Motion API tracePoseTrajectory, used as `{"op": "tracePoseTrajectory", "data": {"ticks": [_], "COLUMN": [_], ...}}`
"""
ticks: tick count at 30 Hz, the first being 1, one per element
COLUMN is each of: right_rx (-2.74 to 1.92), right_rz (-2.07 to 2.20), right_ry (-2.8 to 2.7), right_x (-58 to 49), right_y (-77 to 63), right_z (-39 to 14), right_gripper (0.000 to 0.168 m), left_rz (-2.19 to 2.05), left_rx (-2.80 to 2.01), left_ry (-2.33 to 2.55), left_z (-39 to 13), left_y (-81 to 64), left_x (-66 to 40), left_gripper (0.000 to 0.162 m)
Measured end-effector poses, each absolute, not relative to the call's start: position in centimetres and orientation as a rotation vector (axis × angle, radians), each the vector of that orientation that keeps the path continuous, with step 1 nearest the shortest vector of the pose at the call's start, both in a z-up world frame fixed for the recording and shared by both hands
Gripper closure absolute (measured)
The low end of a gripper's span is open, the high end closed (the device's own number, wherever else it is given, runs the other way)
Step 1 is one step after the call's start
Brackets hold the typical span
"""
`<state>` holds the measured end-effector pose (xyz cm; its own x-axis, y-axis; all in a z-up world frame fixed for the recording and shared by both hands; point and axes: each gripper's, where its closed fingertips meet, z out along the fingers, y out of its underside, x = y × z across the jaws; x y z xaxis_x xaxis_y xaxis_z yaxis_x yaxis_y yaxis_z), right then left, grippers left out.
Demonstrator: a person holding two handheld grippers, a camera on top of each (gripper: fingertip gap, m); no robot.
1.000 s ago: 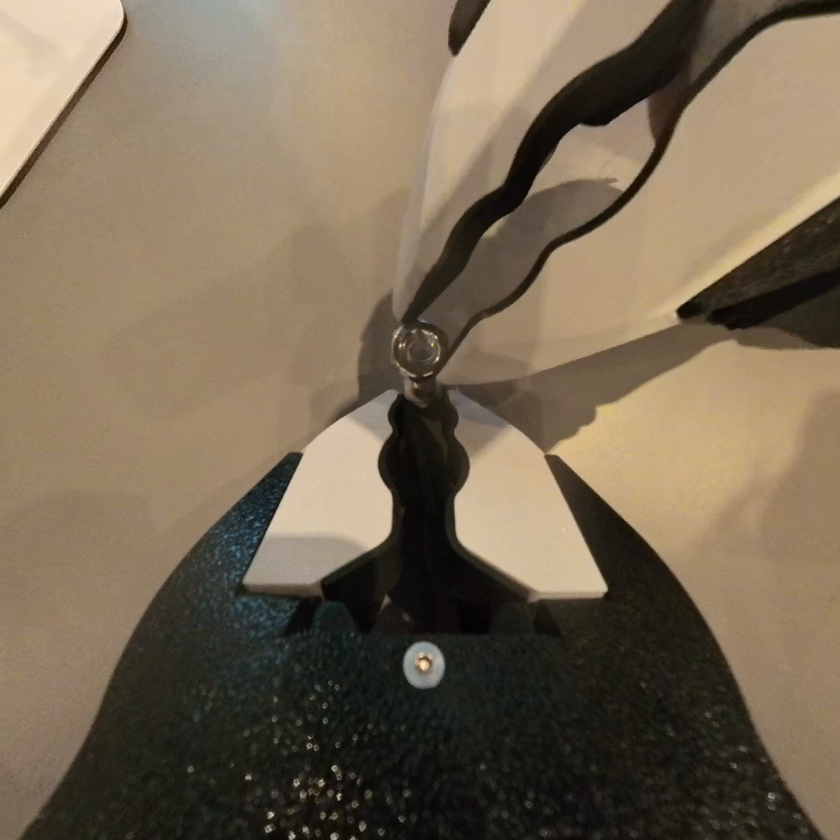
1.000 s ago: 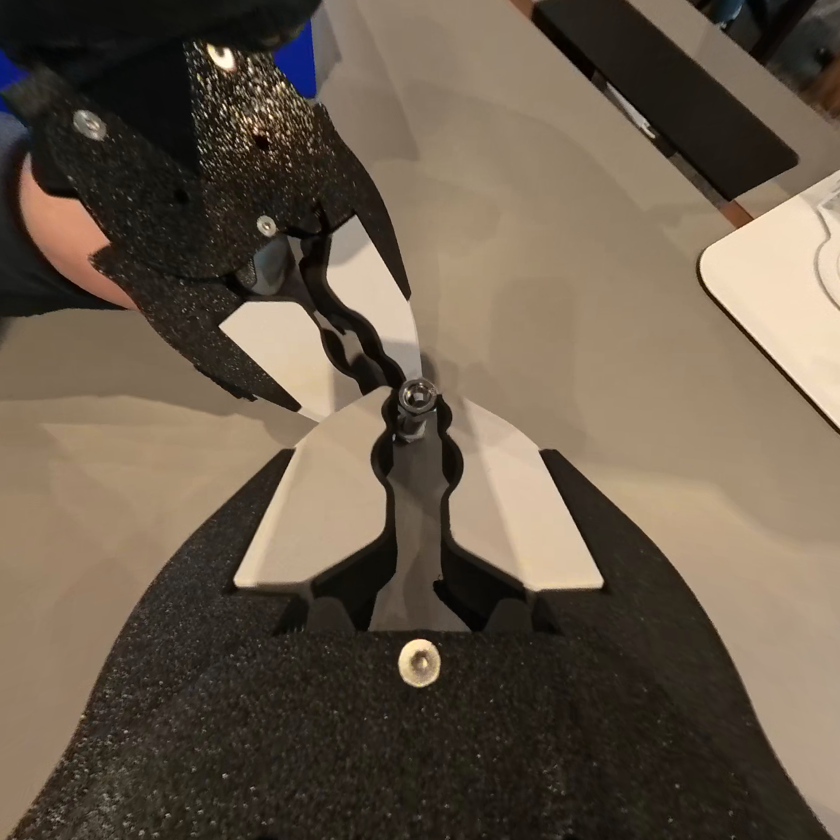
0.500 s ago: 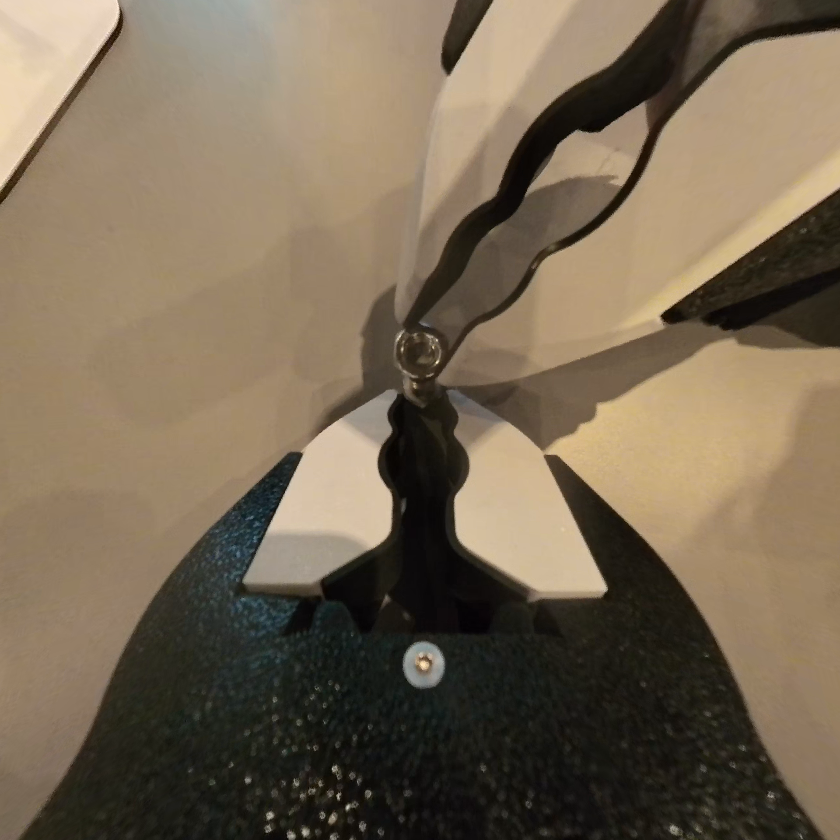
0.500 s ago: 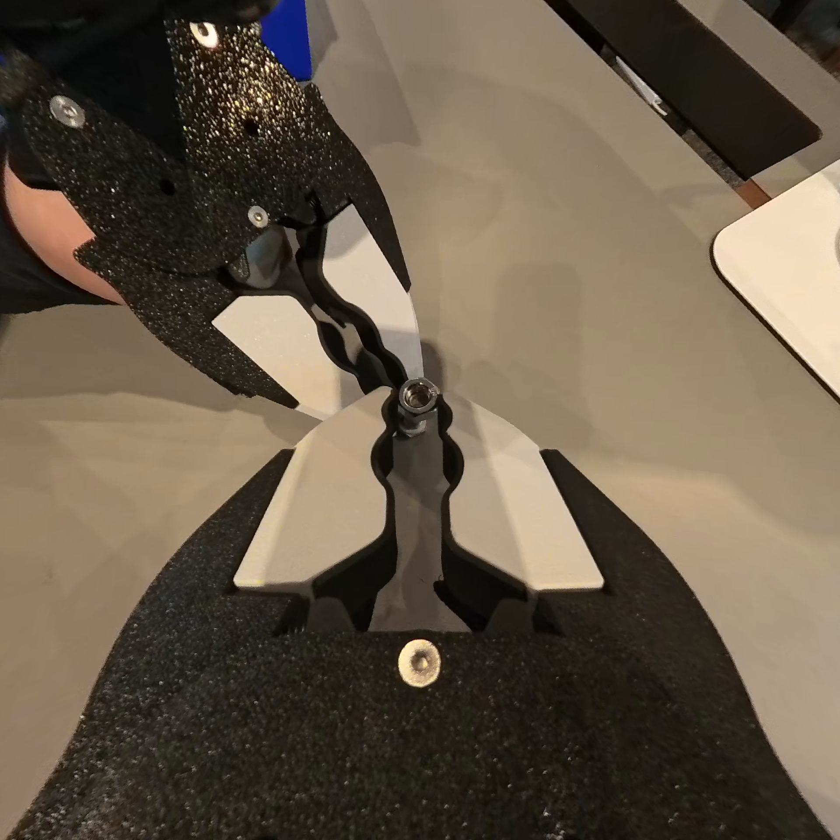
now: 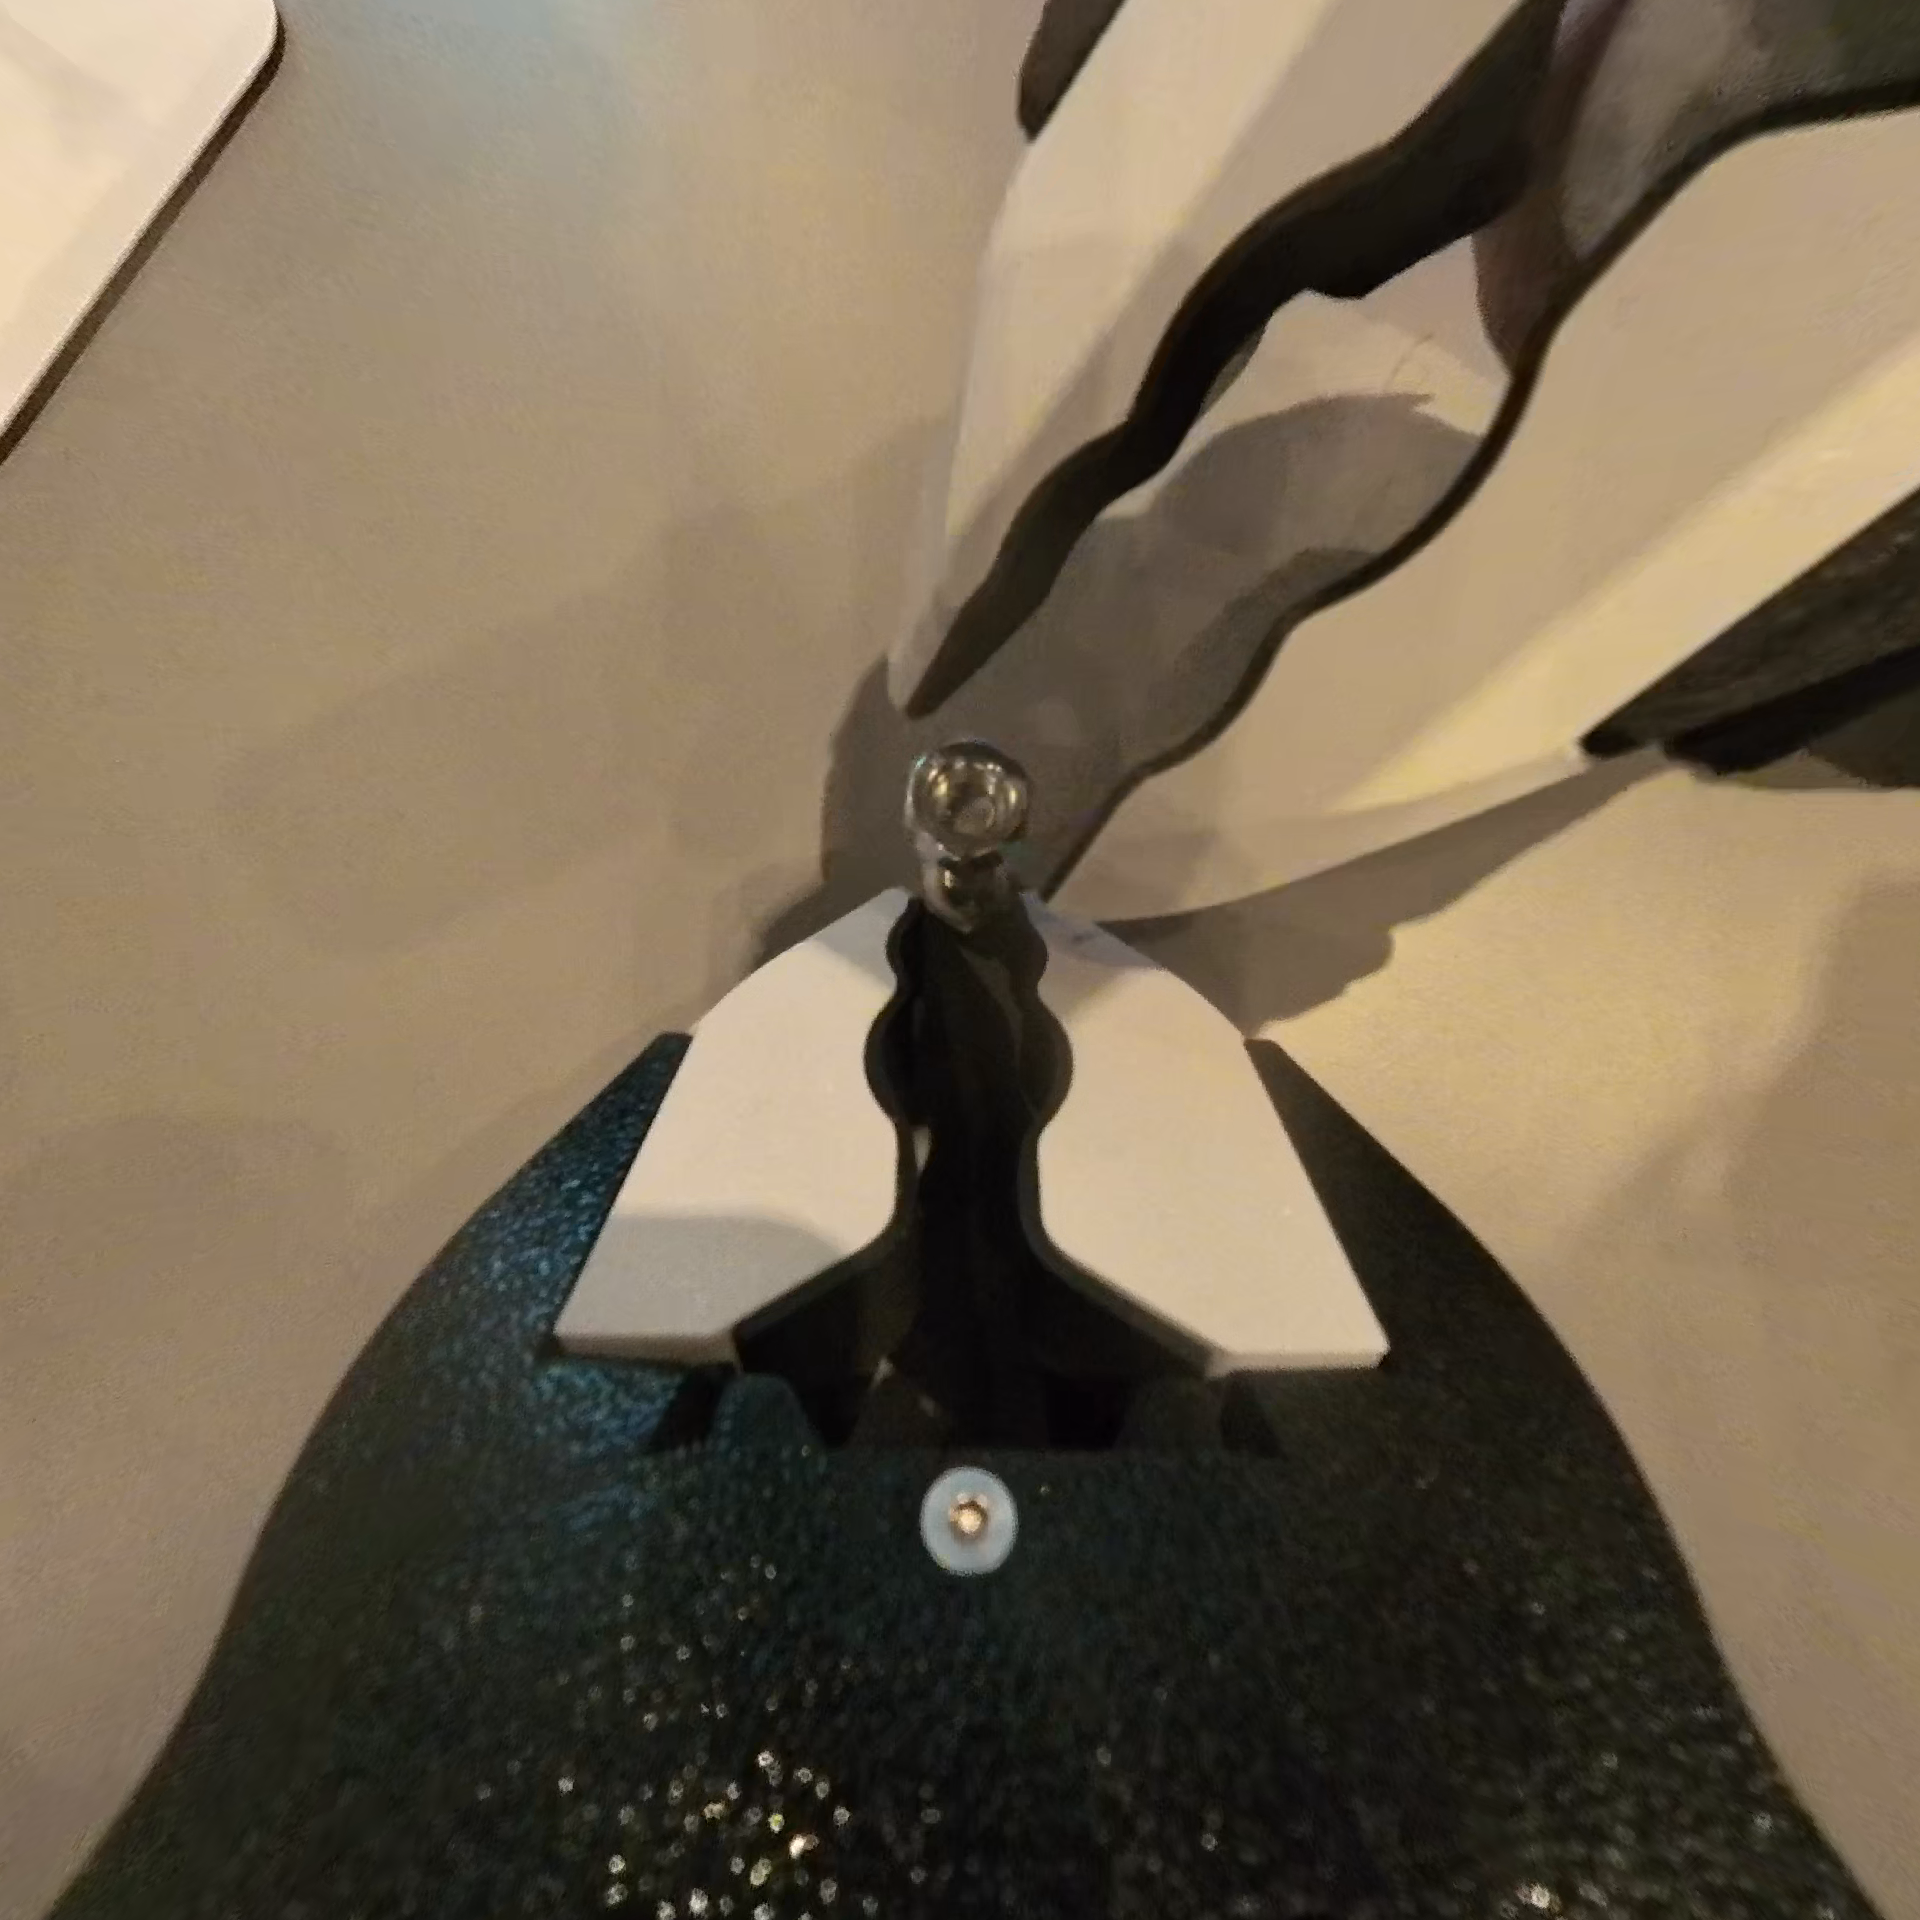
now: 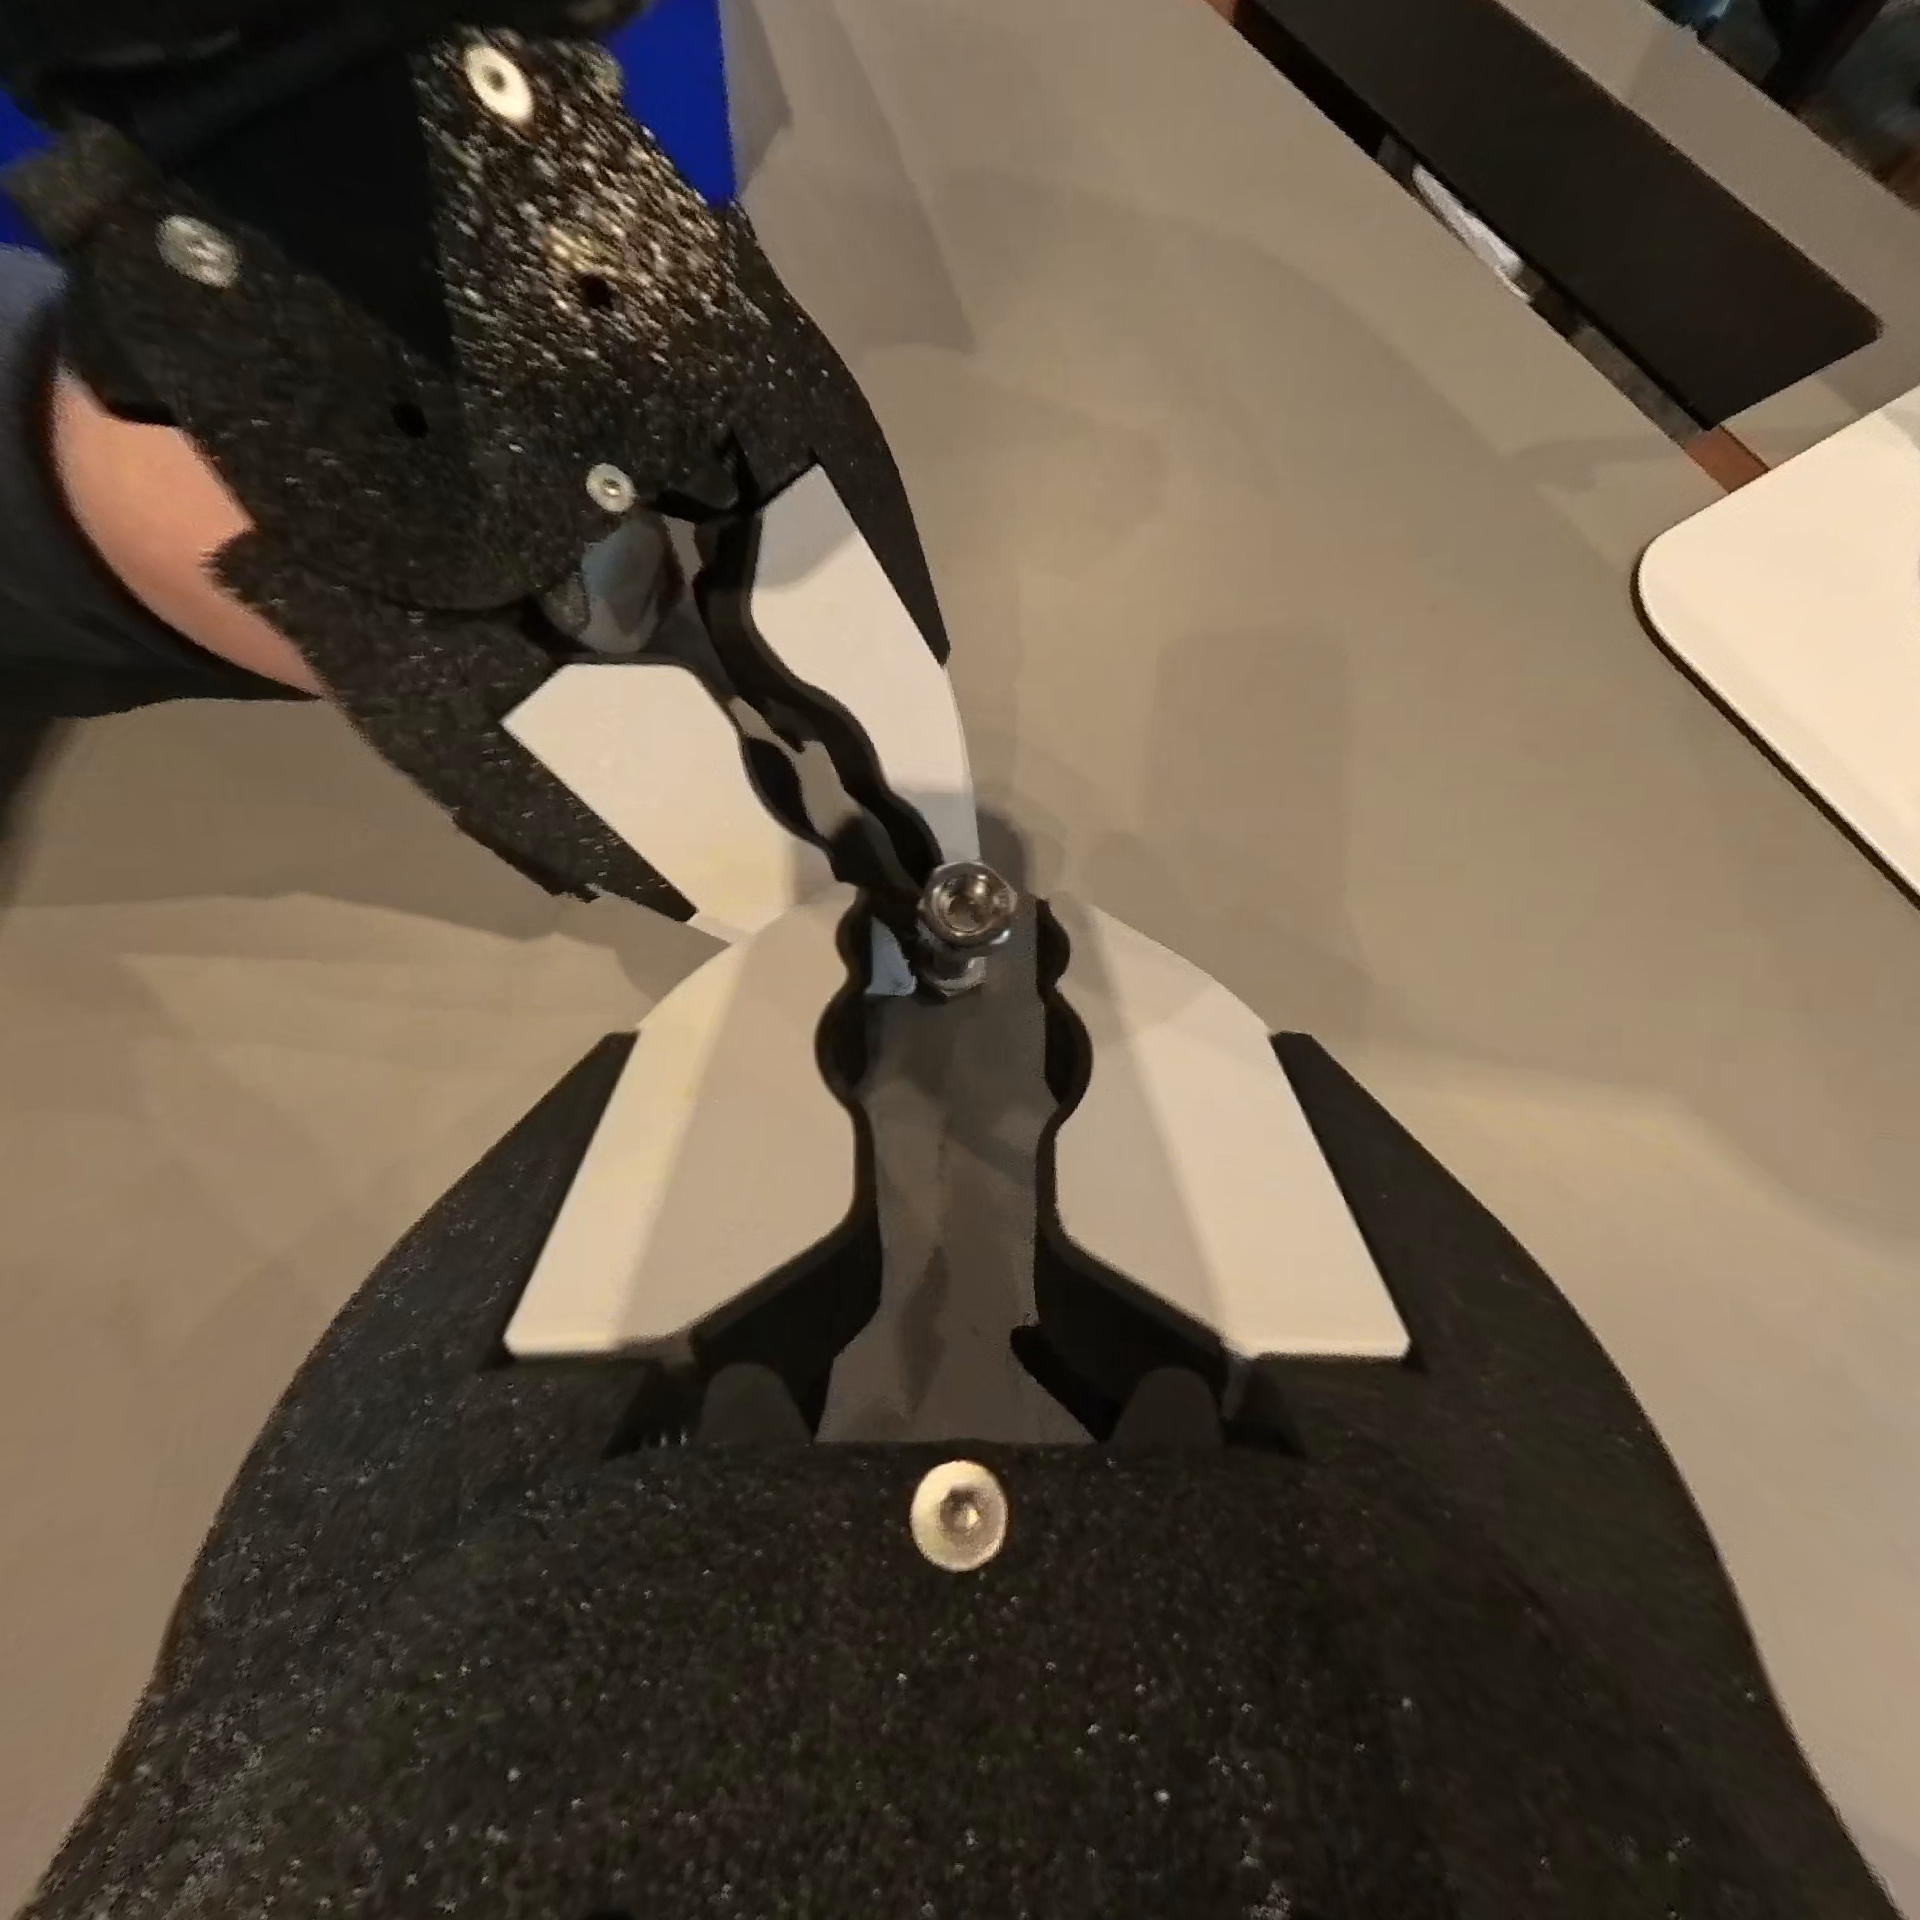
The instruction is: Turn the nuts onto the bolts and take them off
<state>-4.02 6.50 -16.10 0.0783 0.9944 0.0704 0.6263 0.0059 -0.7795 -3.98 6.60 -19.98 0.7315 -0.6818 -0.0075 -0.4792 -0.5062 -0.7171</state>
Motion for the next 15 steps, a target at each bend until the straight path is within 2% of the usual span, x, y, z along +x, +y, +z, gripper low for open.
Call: {"op": "tracePoseTrajectory", "data": {"ticks": [5, 15], "right_rx": [-1.613, -1.535], "right_rz": [0.895, 1.030], "right_ry": [-1.559, -1.406], "right_x": [-3.5, -3.1], "right_y": [5.9, 6.8], "right_z": [-15.3, -14.9], "right_gripper": [0.131, 0.141], "left_rz": [-0.361, -0.362], "left_rx": [-2.200, -2.203], "left_ry": [0.871, 0.871], "left_z": [-20.0, -20.0], "left_y": [6.6, 6.5], "left_x": [-4.0, -4.0], "left_gripper": [0.147, 0.147]}}
